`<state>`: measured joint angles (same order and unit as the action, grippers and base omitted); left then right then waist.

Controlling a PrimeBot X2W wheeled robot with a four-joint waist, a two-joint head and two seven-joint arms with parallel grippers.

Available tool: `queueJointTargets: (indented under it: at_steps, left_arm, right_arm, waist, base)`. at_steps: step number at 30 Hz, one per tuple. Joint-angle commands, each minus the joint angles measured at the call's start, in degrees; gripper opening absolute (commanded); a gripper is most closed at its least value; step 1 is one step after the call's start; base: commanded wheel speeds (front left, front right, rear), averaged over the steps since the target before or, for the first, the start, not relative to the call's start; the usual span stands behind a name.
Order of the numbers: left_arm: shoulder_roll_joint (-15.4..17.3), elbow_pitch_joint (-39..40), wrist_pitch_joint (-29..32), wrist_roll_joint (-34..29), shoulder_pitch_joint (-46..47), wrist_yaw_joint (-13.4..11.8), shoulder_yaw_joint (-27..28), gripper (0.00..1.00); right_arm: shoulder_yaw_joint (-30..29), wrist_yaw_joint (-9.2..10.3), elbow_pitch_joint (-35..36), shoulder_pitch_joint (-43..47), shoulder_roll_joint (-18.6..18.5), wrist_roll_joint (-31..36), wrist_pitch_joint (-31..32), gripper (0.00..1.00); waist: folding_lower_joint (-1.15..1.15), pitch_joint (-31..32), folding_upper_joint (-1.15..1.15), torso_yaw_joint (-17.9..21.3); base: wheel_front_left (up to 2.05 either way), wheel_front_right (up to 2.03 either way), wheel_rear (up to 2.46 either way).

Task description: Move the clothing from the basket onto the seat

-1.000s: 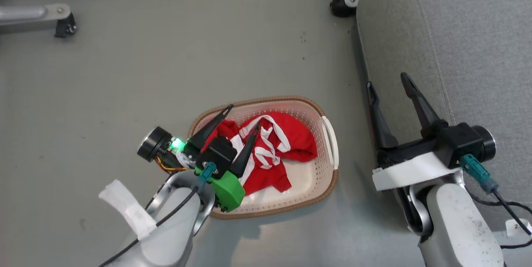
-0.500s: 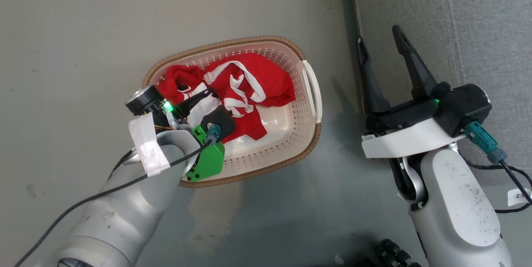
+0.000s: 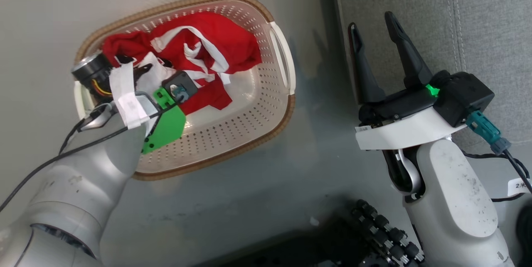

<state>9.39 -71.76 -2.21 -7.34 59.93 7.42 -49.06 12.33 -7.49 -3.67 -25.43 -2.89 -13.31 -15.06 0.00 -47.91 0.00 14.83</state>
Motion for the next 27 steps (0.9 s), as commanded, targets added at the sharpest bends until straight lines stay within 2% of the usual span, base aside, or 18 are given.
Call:
queueJointTargets:
  at_steps: [1,9,27]
  left_arm:
    - [0.9,-0.4,0.8,0.3,1.2,0.1,0.0,1.0]
    - [2.0,-1.6,7.6,1.0,2.4,-0.3,-0.4,1.0]
    - [4.2,-2.1,18.7,-2.6,4.7,-0.9,-6.1,1.0]
  right_arm:
    - [0.3,0.0,0.1,-1.1,0.0,-0.4,-0.2,1.0]
    - [1.2,0.0,0.0,-1.7,0.0,-1.9,-0.2,1.0]
    - [3.0,0.0,0.2,-3.0,0.0,-4.3,-0.2,1.0]
  waist:
    - [0.0,-2.6,0.0,2.3]
    - [0.0,-4.3,0.0,3.3]
    - [0.0,-9.4,0.0,5.3]
  base:
    - [0.0,0.0,0.0]
    - [0.0,0.0,0.0]
    - [0.0,0.0,0.0]
